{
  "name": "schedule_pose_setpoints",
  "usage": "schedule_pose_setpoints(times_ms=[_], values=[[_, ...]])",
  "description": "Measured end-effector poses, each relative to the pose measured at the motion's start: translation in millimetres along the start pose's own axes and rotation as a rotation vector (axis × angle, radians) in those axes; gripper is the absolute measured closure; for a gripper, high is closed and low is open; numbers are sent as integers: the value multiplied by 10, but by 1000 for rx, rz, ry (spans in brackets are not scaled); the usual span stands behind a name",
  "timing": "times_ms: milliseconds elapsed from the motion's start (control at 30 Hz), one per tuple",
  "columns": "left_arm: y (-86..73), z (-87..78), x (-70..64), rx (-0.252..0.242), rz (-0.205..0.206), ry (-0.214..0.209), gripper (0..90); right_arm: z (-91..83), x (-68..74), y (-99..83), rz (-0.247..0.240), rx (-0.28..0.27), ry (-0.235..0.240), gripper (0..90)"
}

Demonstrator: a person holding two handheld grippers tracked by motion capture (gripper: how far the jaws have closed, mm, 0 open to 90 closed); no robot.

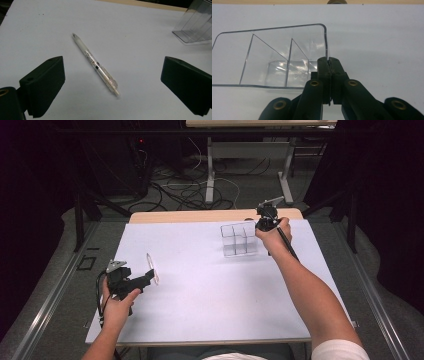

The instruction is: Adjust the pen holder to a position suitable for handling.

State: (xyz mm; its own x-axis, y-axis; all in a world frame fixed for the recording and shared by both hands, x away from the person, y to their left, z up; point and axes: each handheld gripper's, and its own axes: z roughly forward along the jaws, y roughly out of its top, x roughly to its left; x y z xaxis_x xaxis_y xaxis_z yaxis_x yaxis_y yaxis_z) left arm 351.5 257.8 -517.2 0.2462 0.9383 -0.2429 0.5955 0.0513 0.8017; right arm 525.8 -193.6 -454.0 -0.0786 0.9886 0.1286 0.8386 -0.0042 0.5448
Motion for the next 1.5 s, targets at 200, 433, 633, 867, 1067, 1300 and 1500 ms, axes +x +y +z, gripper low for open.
schedule_pose_setpoints(times_ms=[200, 433, 633, 867, 1067, 1300, 1500], values=[[2, 0, -15, -2, 0, -2, 55, -96, -59, -187, -7, 27, 16, 895], [7, -2, -26, -3, 5, -3, 55, -244, -65, -386, -26, 11, 24, 894], [6, 3, -21, -2, -1, 3, 55, -340, -130, -553, -36, 12, 46, 893], [5, 11, -34, 1, 1, 4, 55, -360, -209, -710, -27, 18, 86, 882], [3, 19, -33, 7, 3, 4, 54, -449, -293, -747, -44, -32, 181, 788], [0, 24, -30, 2, 3, 7, 56, -490, -377, -832, -96, -170, 251, 766], [0, 22, -36, 6, 4, 10, 60, -502, -510, -927, -91, -229, 264, 824]])
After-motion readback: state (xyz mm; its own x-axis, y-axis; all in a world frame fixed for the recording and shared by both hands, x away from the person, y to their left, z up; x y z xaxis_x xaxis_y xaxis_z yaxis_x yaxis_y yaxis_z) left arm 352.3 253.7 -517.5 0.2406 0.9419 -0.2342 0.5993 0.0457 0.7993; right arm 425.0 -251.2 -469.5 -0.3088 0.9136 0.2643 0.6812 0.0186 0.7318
